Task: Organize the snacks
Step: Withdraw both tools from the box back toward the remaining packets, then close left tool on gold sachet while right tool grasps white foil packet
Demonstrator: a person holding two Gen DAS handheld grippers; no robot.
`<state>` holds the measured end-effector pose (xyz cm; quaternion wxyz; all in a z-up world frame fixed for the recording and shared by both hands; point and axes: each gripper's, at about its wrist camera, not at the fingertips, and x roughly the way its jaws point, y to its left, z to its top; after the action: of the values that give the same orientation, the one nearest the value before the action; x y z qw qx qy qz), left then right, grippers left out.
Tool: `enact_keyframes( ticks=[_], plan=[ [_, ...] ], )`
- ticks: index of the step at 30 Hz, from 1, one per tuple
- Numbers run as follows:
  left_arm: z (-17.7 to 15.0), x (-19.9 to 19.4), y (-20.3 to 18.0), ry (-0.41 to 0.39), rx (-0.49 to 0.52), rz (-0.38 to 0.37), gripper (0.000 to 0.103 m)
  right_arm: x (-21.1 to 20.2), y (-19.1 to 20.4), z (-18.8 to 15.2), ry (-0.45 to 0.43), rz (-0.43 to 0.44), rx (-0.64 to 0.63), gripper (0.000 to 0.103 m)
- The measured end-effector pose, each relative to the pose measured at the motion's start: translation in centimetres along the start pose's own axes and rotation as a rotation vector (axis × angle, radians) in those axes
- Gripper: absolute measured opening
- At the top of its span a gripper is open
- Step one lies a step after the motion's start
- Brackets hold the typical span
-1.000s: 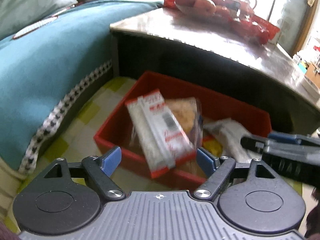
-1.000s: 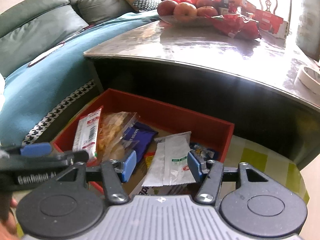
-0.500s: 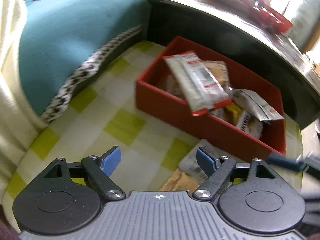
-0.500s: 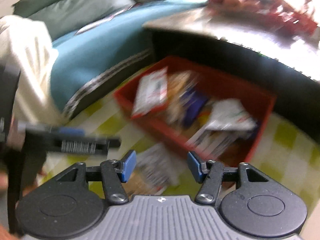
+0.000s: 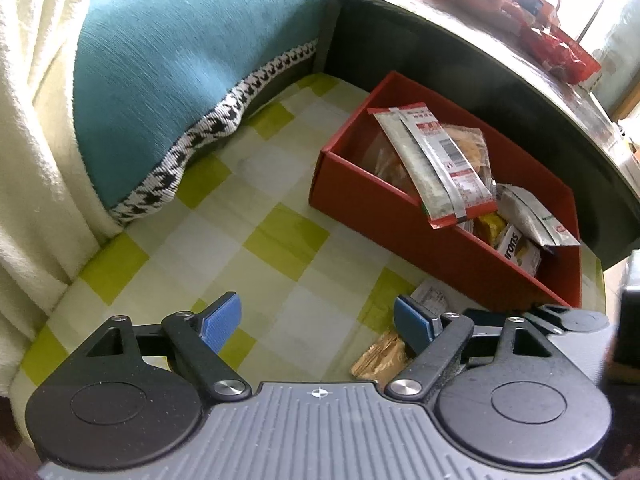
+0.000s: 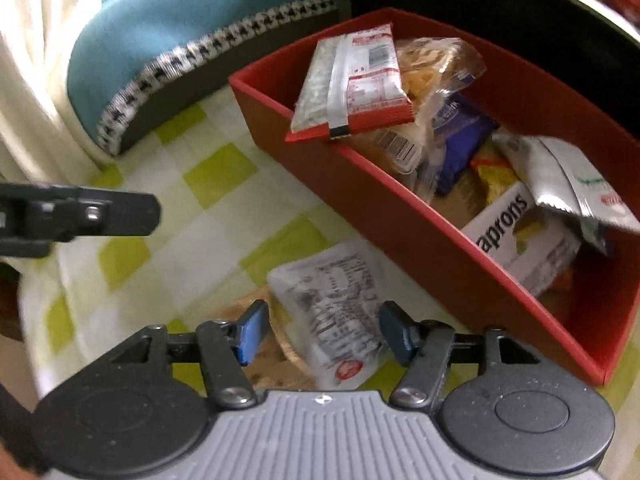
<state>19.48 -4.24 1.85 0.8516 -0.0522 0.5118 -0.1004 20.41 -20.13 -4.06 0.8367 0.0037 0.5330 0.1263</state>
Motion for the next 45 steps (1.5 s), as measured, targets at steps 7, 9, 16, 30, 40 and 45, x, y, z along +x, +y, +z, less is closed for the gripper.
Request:
enact_keyframes(
  ticks=[7,9,16,30,40,45],
  plan=[
    [-0.3,0.2,-0.6,0.013,0.014,-0.008,0.089,0.2,0.1,-0.9,0.009,-0.029,-0.024,0.063],
    [-0.4,0.2,-0.7,0.018,0.023,-0.010,0.089,-0.4,0.0,-1.5,0.019,-0.040,-0.015,0.057],
    [-1.5,0.4,-1.2,0.046,0.043,-0.029,0.090,-2.7,-0.3,-5.2,0.068,-0.020,0.020,0.042],
    [-5.5,5.3,-4.2,0.163,-0.142,0.031,0.092,-6.5,-3.0,-7.5,0.027,-0.067,0.125,0.052],
    [-7.3,4.8,-6.5,0.101,0.005,0.174,0.065,-8.9,-4.7,-6.7,-0.056,-0.081,0.182,0.069],
    [-7.0,4.1,-4.0,0.146,0.003,0.171,0.053,-9.4,-4.6,-6.7,-0.069,-0.068,0.183,0.072]
  ],
)
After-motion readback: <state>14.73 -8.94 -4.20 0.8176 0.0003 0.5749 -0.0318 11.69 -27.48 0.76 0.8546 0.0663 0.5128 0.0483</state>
